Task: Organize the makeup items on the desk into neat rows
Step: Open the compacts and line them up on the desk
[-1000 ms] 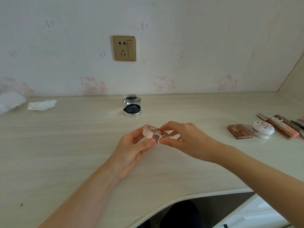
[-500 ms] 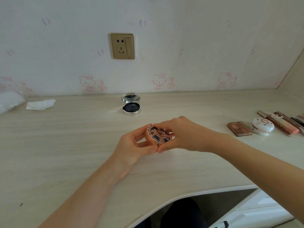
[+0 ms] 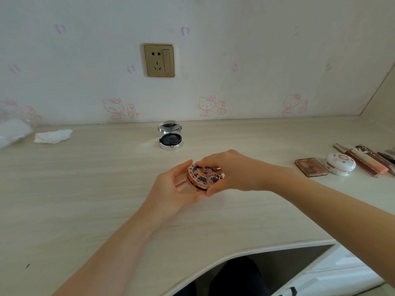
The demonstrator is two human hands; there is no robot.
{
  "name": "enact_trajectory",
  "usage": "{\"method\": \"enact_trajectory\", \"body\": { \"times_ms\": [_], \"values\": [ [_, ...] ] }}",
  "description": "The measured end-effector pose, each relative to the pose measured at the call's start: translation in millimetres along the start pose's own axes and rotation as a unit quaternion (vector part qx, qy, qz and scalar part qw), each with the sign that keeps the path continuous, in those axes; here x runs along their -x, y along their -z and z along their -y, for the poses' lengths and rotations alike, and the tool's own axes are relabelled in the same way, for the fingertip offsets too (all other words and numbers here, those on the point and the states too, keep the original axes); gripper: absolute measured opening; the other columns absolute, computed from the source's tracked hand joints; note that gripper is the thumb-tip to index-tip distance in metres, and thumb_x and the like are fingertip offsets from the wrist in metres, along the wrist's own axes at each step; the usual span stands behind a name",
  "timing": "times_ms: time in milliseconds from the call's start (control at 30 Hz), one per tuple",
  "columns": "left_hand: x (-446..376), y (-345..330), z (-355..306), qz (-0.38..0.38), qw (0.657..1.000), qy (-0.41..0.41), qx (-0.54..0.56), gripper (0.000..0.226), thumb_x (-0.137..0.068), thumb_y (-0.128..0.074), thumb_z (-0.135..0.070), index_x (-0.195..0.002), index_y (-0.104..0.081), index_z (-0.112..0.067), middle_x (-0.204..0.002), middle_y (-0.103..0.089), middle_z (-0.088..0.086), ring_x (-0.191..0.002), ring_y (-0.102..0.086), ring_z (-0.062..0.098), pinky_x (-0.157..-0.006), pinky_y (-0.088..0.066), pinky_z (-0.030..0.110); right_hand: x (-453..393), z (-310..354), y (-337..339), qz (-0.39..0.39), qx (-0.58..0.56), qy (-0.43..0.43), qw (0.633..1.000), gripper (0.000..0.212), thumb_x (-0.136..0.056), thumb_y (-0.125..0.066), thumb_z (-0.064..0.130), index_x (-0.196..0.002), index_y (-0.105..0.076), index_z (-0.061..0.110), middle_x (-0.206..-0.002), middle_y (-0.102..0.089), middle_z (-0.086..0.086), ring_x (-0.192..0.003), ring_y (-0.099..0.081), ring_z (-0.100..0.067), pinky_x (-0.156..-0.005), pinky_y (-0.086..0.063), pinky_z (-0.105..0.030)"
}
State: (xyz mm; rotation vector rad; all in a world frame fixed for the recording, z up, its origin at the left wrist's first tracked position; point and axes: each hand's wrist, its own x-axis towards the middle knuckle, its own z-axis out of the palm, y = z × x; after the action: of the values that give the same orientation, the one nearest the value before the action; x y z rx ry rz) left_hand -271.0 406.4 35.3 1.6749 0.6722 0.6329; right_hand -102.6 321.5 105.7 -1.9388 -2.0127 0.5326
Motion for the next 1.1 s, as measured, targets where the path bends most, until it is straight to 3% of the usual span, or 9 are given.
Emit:
{"method": "enact_trajectory", "body": {
  "times_ms": [133,300,533,700,867,1000,1100],
  "values": [
    [-2,6,3,-0.019,0.992,0.0,-0.128,0.105,-0.05,-0.094,-0.03,-0.141,-0.043,-0.028,-0.122,-0.057,-0.021,-0.12,-0.047,-0.013,-0.101,-0.034,0.017,-4,-6,-8,-0.002,0.027,-0.009,1.0,0.058,-0.073,-0.076,0.046,-0.124,-0.058,0.025,-0.107,-0.064,0.004,-0.096,-0.057,-0.014,-0.083,-0.052,-0.039],
    [-5,9,8,-0.011,0.991,0.008,-0.133,0.093,-0.055,-0.092,-0.028,-0.138,-0.049,-0.022,-0.126,-0.061,-0.013,-0.117,-0.051,-0.01,-0.102,-0.037,0.018,-9,-12,-19,-0.003,0.053,-0.009,0.999,0.06,-0.076,-0.075,0.044,-0.128,-0.056,0.022,-0.11,-0.063,0.002,-0.099,-0.055,-0.014,-0.087,-0.047,-0.032],
    [-6,10,13,-0.028,0.987,-0.004,-0.16,0.093,-0.055,-0.091,-0.031,-0.137,-0.049,-0.022,-0.127,-0.062,-0.01,-0.118,-0.051,-0.008,-0.098,-0.034,0.012,-12,-15,-29,-0.025,0.059,-0.005,0.998,0.053,-0.076,-0.072,0.05,-0.12,-0.059,0.022,-0.099,-0.065,0.004,-0.088,-0.057,-0.014,-0.077,-0.049,-0.032],
    [-6,9,14,-0.038,0.982,-0.009,-0.186,0.095,-0.055,-0.091,-0.032,-0.139,-0.048,-0.022,-0.13,-0.059,-0.01,-0.118,-0.05,-0.007,-0.092,-0.033,0.006,-13,-21,-30,0.007,0.053,-0.013,0.998,0.048,-0.085,-0.061,0.052,-0.119,-0.055,0.018,-0.108,-0.063,0.001,-0.096,-0.057,-0.02,-0.084,-0.048,-0.04],
    [-7,11,14,-0.056,0.978,-0.018,-0.201,0.095,-0.054,-0.091,-0.035,-0.138,-0.049,-0.022,-0.12,-0.065,-0.017,-0.122,-0.048,-0.003,-0.096,-0.029,0.012,-18,-17,-12,0.046,0.05,-0.015,0.998,0.042,-0.096,-0.044,0.049,-0.128,-0.056,0.024,-0.117,-0.063,0.004,-0.104,-0.056,-0.018,-0.091,-0.043,-0.032],
    [-7,11,14,-0.051,0.977,-0.023,-0.207,0.094,-0.053,-0.091,-0.036,-0.137,-0.05,-0.022,-0.115,-0.066,-0.022,-0.12,-0.049,-0.007,-0.09,-0.028,0.002,-25,-13,-7,0.01,0.015,-0.027,0.999,0.039,-0.099,-0.038,0.044,-0.108,-0.065,0.017,-0.102,-0.068,0.001,-0.094,-0.06,-0.017,-0.085,-0.047,-0.032],
    [-7,11,14,-0.051,0.977,-0.02,-0.207,0.092,-0.053,-0.091,-0.036,-0.135,-0.052,-0.024,-0.113,-0.067,-0.022,-0.111,-0.052,-0.011,-0.084,-0.028,-0.006,-32,-8,-4,0.015,0.021,-0.043,0.999,0.043,-0.1,-0.035,0.041,-0.098,-0.062,0.009,-0.092,-0.064,-0.005,-0.086,-0.057,-0.021,-0.079,-0.044,-0.033]
  ]
}}
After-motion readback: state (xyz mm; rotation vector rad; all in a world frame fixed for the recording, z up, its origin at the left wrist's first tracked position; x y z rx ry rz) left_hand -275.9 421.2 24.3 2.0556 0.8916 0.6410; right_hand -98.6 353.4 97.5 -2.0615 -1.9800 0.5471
